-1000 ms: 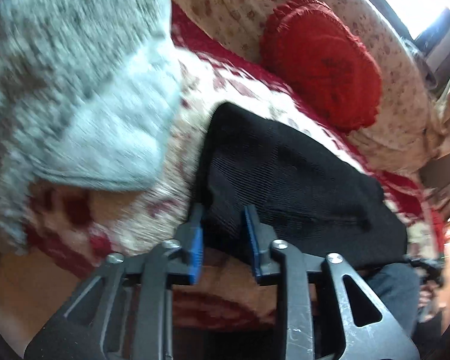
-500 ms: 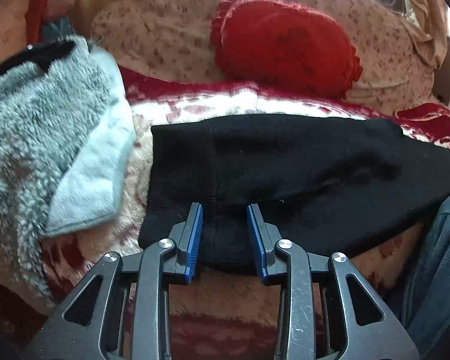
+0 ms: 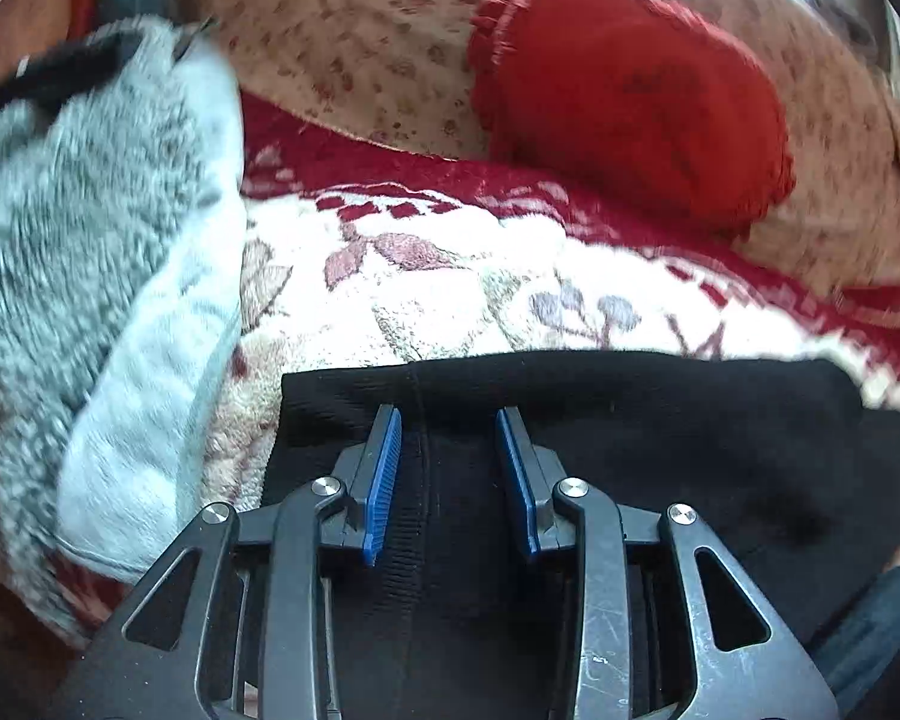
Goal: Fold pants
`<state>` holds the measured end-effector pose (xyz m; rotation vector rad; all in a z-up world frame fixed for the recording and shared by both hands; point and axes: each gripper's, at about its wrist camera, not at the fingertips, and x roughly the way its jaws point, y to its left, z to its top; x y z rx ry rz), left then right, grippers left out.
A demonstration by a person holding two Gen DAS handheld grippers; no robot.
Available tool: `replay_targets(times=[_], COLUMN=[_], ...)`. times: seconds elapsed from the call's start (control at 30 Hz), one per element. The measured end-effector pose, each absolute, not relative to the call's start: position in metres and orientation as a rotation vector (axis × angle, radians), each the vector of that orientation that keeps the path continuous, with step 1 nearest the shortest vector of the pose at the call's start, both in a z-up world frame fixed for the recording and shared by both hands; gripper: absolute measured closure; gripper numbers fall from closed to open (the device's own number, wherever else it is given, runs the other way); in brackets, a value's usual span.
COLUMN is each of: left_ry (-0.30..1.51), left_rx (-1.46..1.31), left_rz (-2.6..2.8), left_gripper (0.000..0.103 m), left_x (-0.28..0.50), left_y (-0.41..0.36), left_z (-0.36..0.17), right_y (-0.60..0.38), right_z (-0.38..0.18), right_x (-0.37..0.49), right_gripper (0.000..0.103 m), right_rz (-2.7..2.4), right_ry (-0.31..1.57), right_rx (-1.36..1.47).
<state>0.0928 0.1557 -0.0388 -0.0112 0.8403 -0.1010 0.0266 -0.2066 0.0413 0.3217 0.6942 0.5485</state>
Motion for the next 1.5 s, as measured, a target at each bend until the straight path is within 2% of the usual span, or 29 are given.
replay_targets(times=[0.13,0.23,0.27,0.37,0.57,0.67,0.77,0.97,1.1,1.17,1.27,1.33,1.37,1.5], left_ry=[0.812,0.793,0.787,0.778,0.77,0.771,0.775,0.776,0.772,0.772,0.771,0.766,0.764,0.764], left_rx=[-0.046,-0.051,-0.048,-0.051,-0.029,-0.024,-0.026,-0.027,-0.025,-0.022,-0.022,-0.02,-0.019,-0.017], left_rz=[-0.113,-0.116,-0.11,-0.102,-0.098,-0.103,-0.107,-0.109,-0.103,-0.106,-0.109,-0.106,-0.105,-0.105], left_gripper=[0.07,0.069,0.069,0.069,0.069,0.069,0.069,0.069,0.069,0.069,0.069,0.069,0.069,0.069], left_x=[0.089,0.084,0.083,0.083,0.081,0.08,0.08,0.08,0.08,0.081,0.081,0.08,0.08,0.08], left_y=[0.16,0.161,0.16,0.161,0.159,0.159,0.16,0.16,0.16,0.16,0.16,0.16,0.16,0.159], left_z=[-0.044,-0.044,-0.044,-0.041,-0.042,-0.042,-0.042,-0.042,-0.041,-0.041,-0.041,-0.041,-0.041,-0.042], right_y=[-0.151,-0.141,-0.148,-0.162,-0.129,-0.131,-0.152,-0.156,-0.156,-0.187,-0.245,-0.298,-0.326,-0.421], right_z=[0.029,-0.002,-0.02,-0.023,0.005,-0.015,-0.028,0.008,-0.019,-0.041,-0.049,-0.063,-0.068,-0.074], right_x=[0.064,0.096,0.106,0.11,0.105,0.125,0.131,0.091,0.086,0.089,0.08,0.068,0.058,0.01], right_gripper=[0.099,0.099,0.103,0.103,0.103,0.103,0.103,0.102,0.103,0.103,0.103,0.103,0.103,0.103], right_rz=[0.728,0.621,0.621,0.61,0.624,0.534,0.557,0.677,0.674,0.701,0.567,0.484,0.456,0.143], right_ry=[0.791,0.961,1.033,1.035,0.935,1.009,1.012,0.864,0.994,1.018,0.983,0.961,0.92,0.765], right_rx=[0.258,0.183,0.243,0.327,0.137,0.109,0.275,0.231,0.221,0.459,0.632,0.849,0.966,1.133])
